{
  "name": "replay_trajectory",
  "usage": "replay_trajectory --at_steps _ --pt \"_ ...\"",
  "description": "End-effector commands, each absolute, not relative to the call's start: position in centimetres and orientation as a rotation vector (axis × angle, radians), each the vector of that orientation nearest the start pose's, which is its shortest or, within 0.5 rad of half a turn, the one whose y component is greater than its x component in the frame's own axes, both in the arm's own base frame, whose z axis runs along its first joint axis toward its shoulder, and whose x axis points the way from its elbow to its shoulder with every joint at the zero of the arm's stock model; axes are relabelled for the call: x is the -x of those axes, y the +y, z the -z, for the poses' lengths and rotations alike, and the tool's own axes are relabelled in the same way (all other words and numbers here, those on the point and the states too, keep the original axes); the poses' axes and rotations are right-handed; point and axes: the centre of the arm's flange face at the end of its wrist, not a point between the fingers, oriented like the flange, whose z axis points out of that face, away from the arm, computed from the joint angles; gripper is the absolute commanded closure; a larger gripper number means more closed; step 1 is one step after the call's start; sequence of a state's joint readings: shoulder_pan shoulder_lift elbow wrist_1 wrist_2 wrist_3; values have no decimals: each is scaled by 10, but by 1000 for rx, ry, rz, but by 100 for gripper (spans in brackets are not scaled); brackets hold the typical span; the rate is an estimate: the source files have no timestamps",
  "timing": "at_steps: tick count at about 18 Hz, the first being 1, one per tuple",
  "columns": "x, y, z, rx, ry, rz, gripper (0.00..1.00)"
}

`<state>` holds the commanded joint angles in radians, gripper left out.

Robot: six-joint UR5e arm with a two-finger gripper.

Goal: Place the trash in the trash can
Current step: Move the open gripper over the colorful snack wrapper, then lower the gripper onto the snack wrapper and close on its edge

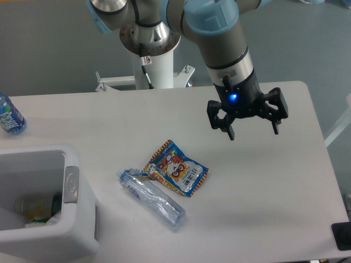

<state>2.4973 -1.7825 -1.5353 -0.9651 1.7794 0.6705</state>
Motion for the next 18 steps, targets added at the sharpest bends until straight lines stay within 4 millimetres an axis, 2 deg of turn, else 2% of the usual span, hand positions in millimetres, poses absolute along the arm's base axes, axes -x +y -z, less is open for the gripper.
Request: replay_trajectory --at_steps 4,7,10,13,15,18 --pt "404 457 -430 2847 -516 -662 0" --pt "386 471 -411 2886 -454 -629 0" --pt "364 475 -380 2945 -390 -572 0" --pt "344 484 -348 3021 -215 -512 0" --pt "324 487 -320 3089 -17 -466 0" --pt "306 481 -290 3151 180 -403 0"
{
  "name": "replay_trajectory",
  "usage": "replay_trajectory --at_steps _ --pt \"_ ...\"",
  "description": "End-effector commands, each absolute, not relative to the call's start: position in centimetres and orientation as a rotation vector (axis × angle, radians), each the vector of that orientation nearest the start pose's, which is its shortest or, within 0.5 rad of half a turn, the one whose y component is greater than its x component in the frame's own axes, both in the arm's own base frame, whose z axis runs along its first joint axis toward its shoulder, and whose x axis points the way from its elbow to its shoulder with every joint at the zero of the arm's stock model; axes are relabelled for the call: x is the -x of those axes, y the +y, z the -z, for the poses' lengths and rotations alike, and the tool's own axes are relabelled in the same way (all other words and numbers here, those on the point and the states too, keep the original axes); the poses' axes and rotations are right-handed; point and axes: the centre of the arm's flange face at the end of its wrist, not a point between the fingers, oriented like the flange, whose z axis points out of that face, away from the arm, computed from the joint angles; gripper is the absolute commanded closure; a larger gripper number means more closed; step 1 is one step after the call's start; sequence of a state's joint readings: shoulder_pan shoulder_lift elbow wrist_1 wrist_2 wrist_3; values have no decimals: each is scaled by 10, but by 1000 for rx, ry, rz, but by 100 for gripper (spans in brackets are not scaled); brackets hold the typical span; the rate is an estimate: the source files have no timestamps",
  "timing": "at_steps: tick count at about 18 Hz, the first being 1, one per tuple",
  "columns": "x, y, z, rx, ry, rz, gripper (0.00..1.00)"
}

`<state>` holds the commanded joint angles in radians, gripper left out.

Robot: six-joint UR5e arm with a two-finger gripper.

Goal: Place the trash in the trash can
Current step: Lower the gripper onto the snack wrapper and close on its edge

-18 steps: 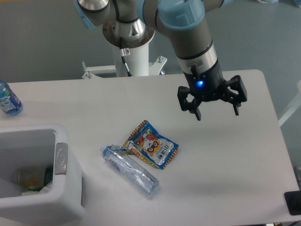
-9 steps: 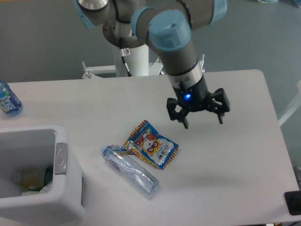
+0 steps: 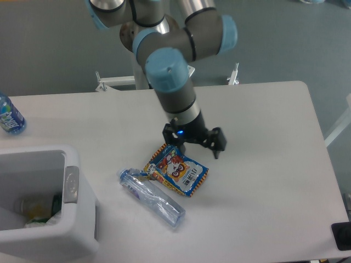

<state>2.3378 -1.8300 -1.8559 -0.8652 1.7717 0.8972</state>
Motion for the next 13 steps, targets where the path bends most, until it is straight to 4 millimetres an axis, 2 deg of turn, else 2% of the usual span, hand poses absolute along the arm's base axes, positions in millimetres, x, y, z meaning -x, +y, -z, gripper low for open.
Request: replay_trajectory --at_steps 5,8,13 --pt "268 508 -245 3198 286 -331 0" --pt "252 515 -235 3207 266 -314 0" --pt "242 515 -221 3229 295 -284 0"
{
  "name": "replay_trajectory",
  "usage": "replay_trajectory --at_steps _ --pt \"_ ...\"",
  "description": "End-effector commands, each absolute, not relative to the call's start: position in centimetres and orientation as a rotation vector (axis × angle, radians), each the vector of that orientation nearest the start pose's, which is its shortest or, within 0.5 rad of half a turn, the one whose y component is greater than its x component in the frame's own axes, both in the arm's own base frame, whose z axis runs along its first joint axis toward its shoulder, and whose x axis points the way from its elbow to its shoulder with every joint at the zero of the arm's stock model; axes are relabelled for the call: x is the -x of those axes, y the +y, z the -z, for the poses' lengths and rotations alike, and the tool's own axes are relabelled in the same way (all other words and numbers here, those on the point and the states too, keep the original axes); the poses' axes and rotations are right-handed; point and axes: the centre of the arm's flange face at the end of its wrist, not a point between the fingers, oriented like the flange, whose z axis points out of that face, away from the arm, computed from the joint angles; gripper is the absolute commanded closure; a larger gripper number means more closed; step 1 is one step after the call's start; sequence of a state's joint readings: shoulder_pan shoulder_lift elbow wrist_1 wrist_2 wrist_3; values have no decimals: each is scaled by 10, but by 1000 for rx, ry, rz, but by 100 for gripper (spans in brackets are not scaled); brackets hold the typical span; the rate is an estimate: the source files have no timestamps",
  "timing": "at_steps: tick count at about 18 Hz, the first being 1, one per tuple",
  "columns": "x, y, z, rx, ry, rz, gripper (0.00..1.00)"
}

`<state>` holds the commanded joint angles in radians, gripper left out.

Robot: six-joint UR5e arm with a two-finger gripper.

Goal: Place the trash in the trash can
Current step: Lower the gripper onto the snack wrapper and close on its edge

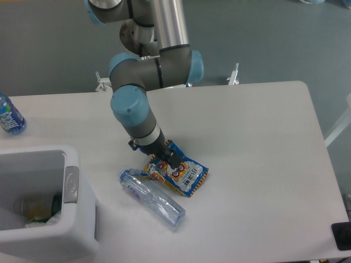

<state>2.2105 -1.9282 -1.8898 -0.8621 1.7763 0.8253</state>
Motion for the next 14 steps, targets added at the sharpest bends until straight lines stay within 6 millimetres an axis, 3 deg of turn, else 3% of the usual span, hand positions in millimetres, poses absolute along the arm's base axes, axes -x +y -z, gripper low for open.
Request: replay_trajectory --at_steps 5,14 --pt "241 513 -200 3263 298 -242 0" --pt "237 514 -183 3293 324 -219 0"
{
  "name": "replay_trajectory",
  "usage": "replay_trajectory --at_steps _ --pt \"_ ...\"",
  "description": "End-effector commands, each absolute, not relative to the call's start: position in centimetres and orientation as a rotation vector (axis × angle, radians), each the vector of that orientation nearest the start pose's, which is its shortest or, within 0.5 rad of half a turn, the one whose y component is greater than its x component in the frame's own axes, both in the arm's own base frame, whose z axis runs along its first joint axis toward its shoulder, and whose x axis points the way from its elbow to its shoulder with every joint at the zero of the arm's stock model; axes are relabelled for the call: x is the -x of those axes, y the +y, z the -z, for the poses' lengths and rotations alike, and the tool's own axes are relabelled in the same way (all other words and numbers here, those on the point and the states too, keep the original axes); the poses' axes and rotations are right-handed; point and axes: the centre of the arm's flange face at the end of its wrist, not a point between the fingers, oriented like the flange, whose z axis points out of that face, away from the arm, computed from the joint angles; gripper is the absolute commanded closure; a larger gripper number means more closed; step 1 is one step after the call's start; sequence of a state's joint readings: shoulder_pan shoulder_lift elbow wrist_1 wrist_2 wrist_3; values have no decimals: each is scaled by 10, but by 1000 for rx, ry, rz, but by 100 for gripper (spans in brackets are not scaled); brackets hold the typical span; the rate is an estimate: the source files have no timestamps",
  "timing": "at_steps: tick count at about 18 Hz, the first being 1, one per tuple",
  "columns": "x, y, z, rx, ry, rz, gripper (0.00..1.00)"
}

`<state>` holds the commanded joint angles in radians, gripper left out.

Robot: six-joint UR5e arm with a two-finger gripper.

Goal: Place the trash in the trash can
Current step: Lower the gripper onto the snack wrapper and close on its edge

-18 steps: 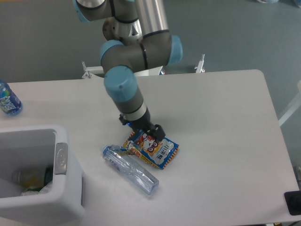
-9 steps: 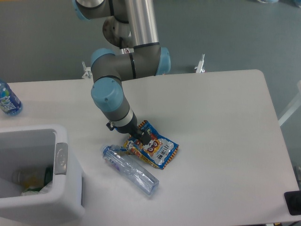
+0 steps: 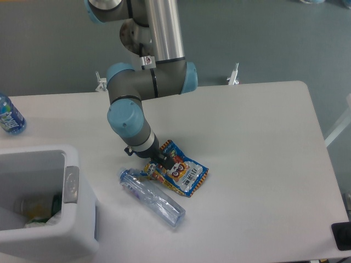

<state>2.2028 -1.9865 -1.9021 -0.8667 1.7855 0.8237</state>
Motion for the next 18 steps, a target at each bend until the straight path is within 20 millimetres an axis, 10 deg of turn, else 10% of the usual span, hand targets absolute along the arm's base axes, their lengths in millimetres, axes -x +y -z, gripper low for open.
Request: replay_trajectory --at_steps 13,18 --pt "240 517 -176 3306 331 -210 4" --pt "241 516 -176 3318 333 -232 28"
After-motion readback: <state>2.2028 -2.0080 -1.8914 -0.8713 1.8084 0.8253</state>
